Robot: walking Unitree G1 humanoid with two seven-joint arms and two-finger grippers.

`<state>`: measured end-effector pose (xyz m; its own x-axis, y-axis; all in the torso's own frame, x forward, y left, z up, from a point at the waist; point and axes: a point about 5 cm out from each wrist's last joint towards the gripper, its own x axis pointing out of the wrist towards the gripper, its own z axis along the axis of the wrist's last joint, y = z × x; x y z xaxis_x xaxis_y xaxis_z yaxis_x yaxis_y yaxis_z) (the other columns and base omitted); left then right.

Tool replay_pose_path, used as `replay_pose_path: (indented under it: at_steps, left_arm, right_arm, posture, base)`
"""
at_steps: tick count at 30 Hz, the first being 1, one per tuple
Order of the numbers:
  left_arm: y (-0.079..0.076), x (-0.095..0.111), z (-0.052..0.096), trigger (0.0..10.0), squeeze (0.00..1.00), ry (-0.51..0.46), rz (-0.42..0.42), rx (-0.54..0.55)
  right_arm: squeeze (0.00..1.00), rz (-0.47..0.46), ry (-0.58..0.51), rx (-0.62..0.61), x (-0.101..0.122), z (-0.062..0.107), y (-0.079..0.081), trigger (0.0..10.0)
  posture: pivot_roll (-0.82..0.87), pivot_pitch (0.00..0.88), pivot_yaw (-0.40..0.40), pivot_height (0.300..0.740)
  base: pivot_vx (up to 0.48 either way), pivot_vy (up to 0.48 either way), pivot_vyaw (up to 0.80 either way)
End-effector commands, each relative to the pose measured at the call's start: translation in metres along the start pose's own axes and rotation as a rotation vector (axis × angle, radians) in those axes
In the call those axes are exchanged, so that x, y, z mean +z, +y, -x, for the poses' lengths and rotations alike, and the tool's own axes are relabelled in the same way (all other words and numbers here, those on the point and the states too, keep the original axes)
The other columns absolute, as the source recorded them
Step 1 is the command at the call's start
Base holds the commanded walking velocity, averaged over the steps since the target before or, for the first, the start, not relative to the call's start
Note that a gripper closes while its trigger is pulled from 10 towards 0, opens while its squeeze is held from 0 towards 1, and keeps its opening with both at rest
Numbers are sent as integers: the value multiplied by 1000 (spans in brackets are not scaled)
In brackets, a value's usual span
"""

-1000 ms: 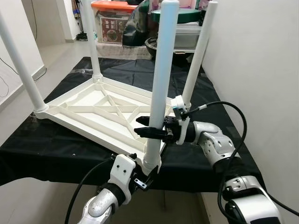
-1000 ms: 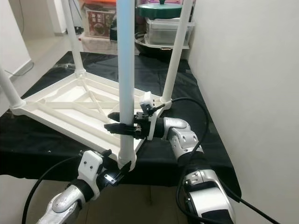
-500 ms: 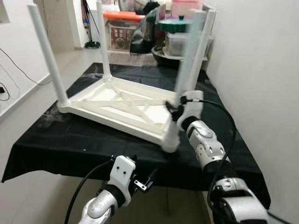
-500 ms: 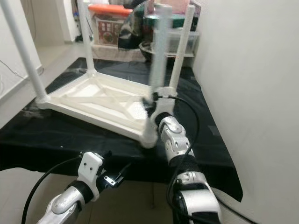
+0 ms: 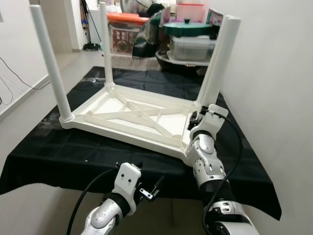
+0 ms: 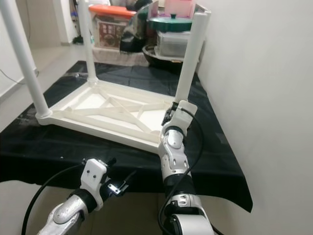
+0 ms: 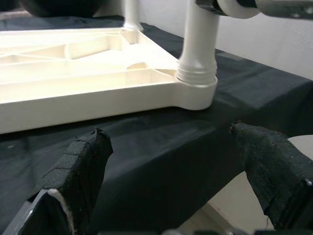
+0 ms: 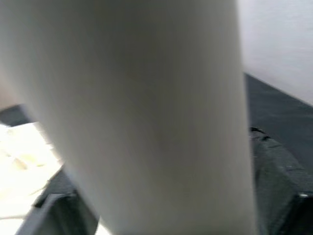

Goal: Building children table

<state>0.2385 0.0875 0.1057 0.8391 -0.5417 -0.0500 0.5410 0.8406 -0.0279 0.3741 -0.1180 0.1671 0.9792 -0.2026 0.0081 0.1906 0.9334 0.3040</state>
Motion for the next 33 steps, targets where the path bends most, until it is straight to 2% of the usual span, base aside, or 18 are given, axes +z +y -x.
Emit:
replay_pose_path:
  at_steps: [1, 2, 3, 4, 5, 7, 8, 10, 11, 13, 14, 17, 19, 26, 27, 28, 29, 33]
  left_arm:
    - [1, -1, 0, 10000, 0, 3, 4, 4]
    - [1, -1, 1, 10000, 0, 1, 5, 5]
    - [1, -1, 1, 10000, 0, -1, 5, 4]
    - [1, -1, 1, 10000, 0, -1, 5, 4]
    - [1, 0, 1, 10000, 0, -2, 5, 4]
    - [0, 1, 1, 10000, 0, -14, 5, 4]
    - [0, 1, 1, 10000, 0, -14, 5, 4]
    - [1, 4, 2, 10000, 0, -47, 7, 7]
    - [1, 4, 2, 10000, 0, -47, 7, 7]
    - [1, 9, 3, 10000, 0, -83, 5, 15]
    - [1, 9, 3, 10000, 0, -83, 5, 15]
    - [1, 14, 5, 10000, 0, -127, -1, 32]
    - [0, 17, 6, 10000, 0, -144, -3, 29]
    - [-4, 17, 7, 10000, 0, -150, -23, -1]
    - [-4, 17, 7, 10000, 0, -150, -22, 1]
    - [-4, 17, 7, 10000, 0, -150, -22, 1]
    - [-4, 17, 7, 10000, 0, -150, -22, 1]
    - [-4, 17, 7, 10000, 0, -151, -23, 2]
  right_arm:
    - [1000, -21, -25, 52, 4, 0, 8, 10000]
    - [0, -57, -60, 125, 10, -1, 8, 10000]
    - [0, -81, -86, 239, 17, -3, 7, 10000]
    - [0, -81, -86, 239, 17, -3, 7, 10000]
    - [0, -99, -100, 316, 22, -4, 6, 10000]
    - [0, -103, -67, 495, 26, -6, -2, 10000]
    - [0, -103, -67, 495, 26, -6, -2, 10000]
    - [0, -81, 24, 726, 25, -4, -9, 10000]
    - [0, -81, 24, 726, 25, -4, -9, 10000]
    - [0, -52, 112, 931, 22, 3, -11, 10000]
    - [0, -52, 112, 931, 22, 3, -11, 10000]
    - [0, -1, 244, 1235, 14, 18, -10, 10000]
    - [0, 31, 308, 1381, 8, 27, -7, 10000]
    - [0, 97, 357, 1468, -2, 30, 2, 10000]
    - [0, 137, 356, 1436, -5, 27, 6, 3882]
    - [0, 137, 356, 1436, -5, 27, 6, 3882]
    - [0, 167, 348, 1406, -8, 24, 10, 0]
    - [0, 177, 324, 1359, -9, 22, 14, 0]
  posture:
    - [75, 6, -53, 740]
    - [72, 8, -54, 740]
    - [71, 9, -54, 740]
    - [71, 9, -54, 740]
    - [71, 9, -54, 740]
    - [69, 9, -52, 740]
    - [69, 9, -52, 740]
    - [68, 9, -51, 740]
    - [68, 9, -51, 740]
    - [73, 7, -53, 740]
    - [73, 7, -53, 740]
    - [79, 7, -57, 740]
    - [83, 7, -59, 740]
    - [84, 9, -60, 740]
    - [84, 10, -61, 740]
    - [84, 10, -61, 740]
    - [85, 11, -61, 740]
    - [86, 11, -63, 740]
  base:
    - [0, 0, 0]
    - [0, 0, 0]
    - [0, 0, 0]
    - [0, 0, 0]
    - [0, 0, 0]
    - [0, 0, 0]
    - [0, 0, 0]
    - [0, 0, 0]
    - [0, 0, 0]
    - [0, 0, 0]
    - [0, 0, 0]
    - [0, 0, 0]
    - [0, 0, 0]
    - [0, 0, 0]
    - [0, 0, 0]
    - [0, 0, 0]
    - [0, 0, 0]
    - [0, 0, 0]
